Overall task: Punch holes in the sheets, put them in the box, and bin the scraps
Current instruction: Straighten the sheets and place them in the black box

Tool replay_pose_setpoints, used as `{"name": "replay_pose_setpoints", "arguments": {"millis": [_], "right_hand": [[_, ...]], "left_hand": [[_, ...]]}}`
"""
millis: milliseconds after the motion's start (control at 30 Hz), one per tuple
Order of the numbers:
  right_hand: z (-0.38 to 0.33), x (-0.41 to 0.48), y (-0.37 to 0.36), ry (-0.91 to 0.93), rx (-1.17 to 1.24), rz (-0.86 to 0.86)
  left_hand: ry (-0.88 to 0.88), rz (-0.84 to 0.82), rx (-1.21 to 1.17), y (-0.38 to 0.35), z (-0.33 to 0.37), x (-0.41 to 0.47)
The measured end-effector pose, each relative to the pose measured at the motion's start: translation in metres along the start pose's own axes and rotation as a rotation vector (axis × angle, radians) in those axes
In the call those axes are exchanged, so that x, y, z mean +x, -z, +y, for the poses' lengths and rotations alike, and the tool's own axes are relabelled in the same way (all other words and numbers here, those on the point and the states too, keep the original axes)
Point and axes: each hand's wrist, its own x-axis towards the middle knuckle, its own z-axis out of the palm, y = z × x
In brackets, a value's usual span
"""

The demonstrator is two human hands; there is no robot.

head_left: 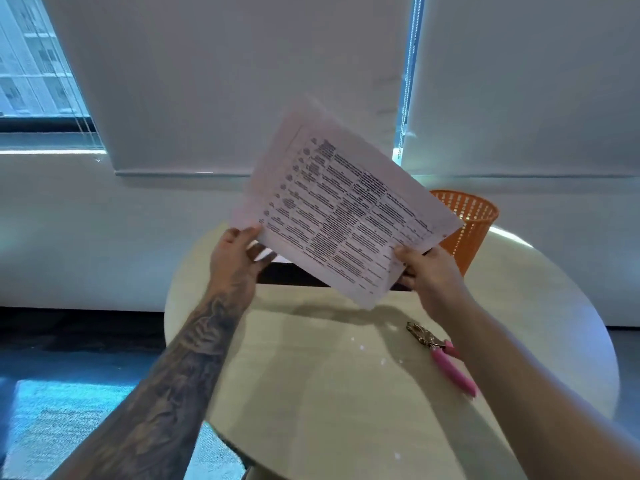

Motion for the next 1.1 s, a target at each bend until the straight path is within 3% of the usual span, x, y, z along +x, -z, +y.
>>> {"name": "replay_pose_setpoints", "arguments": {"millis": [133, 233, 400, 667, 867, 1100], "right_hand": [[-0.012, 0.005, 0.013, -0.031, -0.138, -0.019], [-0.020, 0.008, 0.010, -0.027, -0.226, -0.056], [-0.040, 0.033, -0.005, 0.075, -0.337, -0.050], [-0.032, 0.102, -0.041, 0.143, -0.342, 0.177], [0.008, 0.139, -0.046, 0.127, -0.425, 0.200], [0.054, 0.158, -0.031, 0.002, -0.727, 0.117]], "left_hand": [[-0.071, -0.142, 0.407, 0.028, 0.022, 0.010], [-0.152, -0.158, 0.598, 0.030, 0.025, 0.013], [-0.224, -0.118, 0.725, 0.020, 0.023, 0.030], [-0.422, 0.009, 0.909, 0.007, 0.000, 0.099], [-0.320, 0.001, 0.915, 0.014, -0.033, 0.136], [-0.142, -0.153, 1.294, 0.017, -0.061, 0.150]]}}
